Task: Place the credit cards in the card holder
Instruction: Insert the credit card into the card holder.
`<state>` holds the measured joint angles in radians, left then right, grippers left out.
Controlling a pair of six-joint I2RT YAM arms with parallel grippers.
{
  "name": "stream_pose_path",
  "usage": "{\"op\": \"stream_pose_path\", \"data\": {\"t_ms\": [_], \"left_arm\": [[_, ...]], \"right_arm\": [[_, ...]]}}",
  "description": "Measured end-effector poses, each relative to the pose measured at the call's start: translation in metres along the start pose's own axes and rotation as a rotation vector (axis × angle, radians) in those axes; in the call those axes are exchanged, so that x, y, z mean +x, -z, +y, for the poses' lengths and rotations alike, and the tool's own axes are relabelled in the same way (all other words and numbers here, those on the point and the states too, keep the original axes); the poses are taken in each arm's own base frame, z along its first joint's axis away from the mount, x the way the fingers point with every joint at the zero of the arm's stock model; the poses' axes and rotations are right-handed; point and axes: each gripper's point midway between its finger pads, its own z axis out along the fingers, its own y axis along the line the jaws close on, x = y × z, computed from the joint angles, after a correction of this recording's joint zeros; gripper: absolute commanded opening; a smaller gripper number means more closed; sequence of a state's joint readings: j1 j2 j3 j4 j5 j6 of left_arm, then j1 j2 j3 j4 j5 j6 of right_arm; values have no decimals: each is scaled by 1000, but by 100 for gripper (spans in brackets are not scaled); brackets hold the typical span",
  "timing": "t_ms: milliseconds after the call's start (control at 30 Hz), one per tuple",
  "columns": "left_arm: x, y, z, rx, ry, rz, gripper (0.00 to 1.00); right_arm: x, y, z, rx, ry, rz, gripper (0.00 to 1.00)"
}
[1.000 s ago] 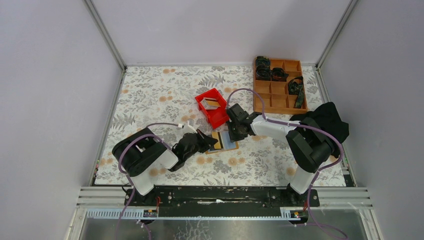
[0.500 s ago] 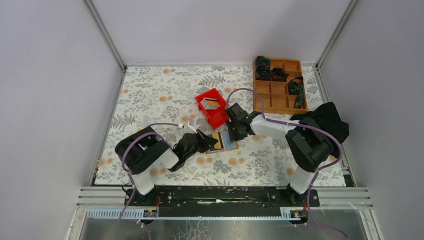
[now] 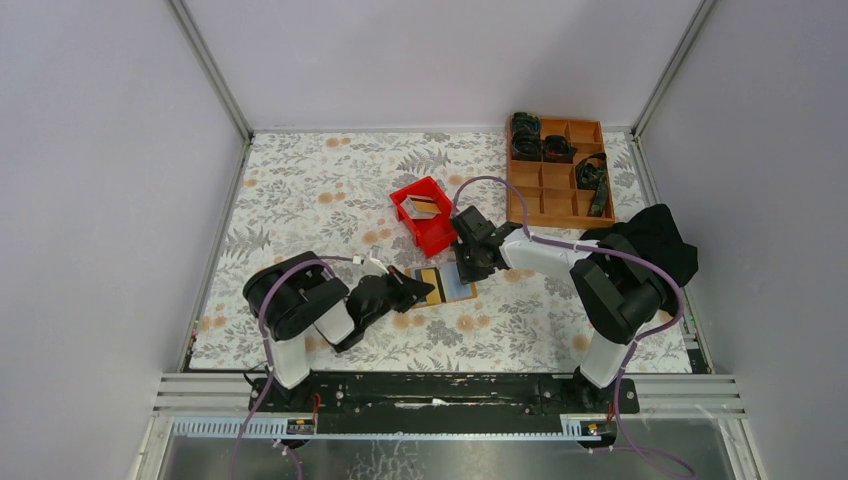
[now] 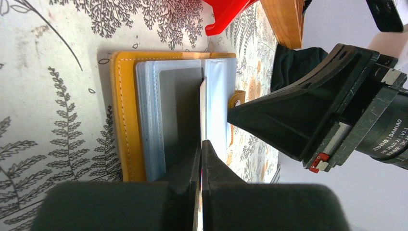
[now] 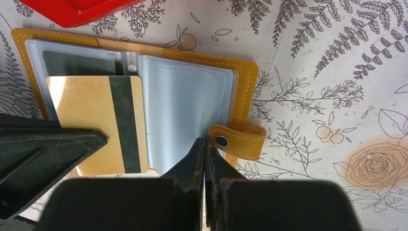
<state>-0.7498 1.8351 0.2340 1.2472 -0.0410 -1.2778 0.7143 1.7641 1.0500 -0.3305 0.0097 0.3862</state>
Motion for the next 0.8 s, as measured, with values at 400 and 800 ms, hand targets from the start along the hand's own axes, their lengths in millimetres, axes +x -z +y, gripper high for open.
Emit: {"op": "stream_pose_path", "data": {"t_ms": [400,800], "left_arm": [[0,-6,-2,-3,1,1,0],[-8,-14,-2,-17,-16,-6,0]], "right_arm": [[0,0,0,1,0,1,0],[0,0,0,2,1,5,0]]}}
